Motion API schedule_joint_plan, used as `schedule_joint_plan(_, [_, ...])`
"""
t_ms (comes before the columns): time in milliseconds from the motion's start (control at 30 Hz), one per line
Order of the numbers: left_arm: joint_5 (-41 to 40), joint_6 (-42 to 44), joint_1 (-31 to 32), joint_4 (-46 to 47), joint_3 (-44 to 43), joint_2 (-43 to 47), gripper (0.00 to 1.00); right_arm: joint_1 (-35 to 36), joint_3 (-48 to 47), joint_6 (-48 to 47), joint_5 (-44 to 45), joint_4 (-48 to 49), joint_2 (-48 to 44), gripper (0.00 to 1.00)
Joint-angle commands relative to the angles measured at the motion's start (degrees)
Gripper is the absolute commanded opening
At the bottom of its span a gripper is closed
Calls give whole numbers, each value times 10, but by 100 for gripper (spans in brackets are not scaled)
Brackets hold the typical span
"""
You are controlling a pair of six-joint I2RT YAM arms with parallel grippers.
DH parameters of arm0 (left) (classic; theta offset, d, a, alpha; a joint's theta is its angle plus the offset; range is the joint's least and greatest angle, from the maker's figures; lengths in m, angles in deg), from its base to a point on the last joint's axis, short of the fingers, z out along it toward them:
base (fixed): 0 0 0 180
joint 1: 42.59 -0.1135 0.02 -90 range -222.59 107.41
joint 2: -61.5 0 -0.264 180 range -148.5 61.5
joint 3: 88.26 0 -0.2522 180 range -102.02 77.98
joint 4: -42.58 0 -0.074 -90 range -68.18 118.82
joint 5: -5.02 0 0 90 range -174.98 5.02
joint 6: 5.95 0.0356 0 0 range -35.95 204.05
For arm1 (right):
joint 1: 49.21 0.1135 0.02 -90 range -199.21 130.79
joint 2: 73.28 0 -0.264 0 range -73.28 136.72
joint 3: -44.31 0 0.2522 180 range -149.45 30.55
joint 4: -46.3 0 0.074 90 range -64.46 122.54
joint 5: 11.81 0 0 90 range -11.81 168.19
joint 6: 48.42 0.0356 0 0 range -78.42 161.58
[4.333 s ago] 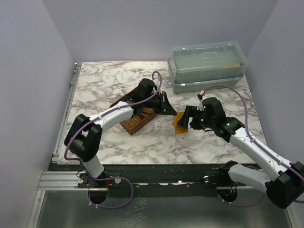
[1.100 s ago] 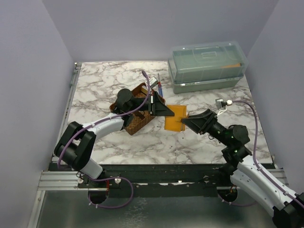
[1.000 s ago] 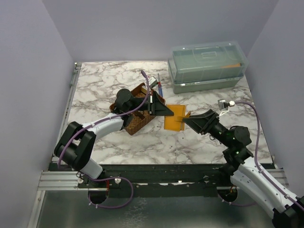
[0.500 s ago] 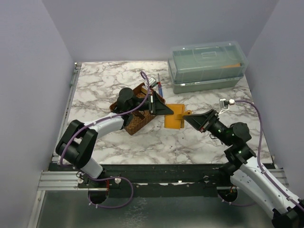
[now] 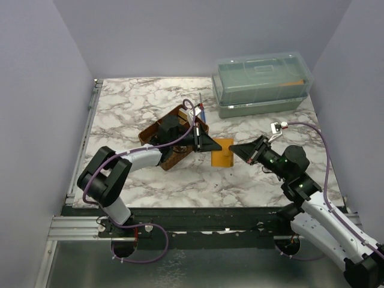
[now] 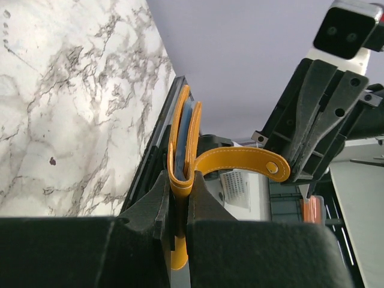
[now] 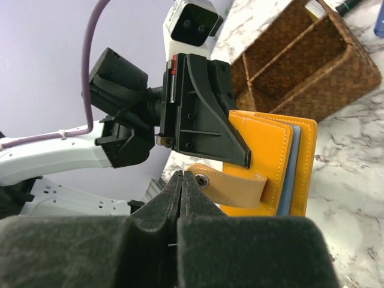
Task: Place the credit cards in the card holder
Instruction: Open the card holder at the center of the board.
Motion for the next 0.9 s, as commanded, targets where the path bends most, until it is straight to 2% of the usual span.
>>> schedule_joint_plan(0, [-27, 12, 14, 1, -7, -15, 0, 1, 7, -31, 37, -43, 5, 1])
schedule_joint_plan(33, [-27, 13, 14, 1, -7, -16, 0, 1, 7, -37, 49, -56, 5, 5])
schedule_joint_plan(167, [-23, 12, 14, 1, -4, -15, 0, 0, -2, -58, 81, -100, 9, 33])
schedule_joint_plan(233, [-21, 12, 14, 1, -3, -12, 0, 1, -5, -62, 94, -134, 12, 39])
schedule_joint_plan(367, [-18, 13, 13, 1, -4, -5, 0, 0, 1, -68, 95, -142, 10, 44])
schedule_joint_plan(467, [-18, 13, 12, 1, -4, -3, 0, 1, 2, -71, 107, -152, 3, 54])
schedule_joint_plan(633, [-11, 10, 8, 1, -5, 3, 0, 0, -9, -55, 153, -211, -12, 64])
schedule_joint_plan(867, [0, 7, 8, 1, -7, 14, 0, 1, 4, -27, 154, -200, -17, 69])
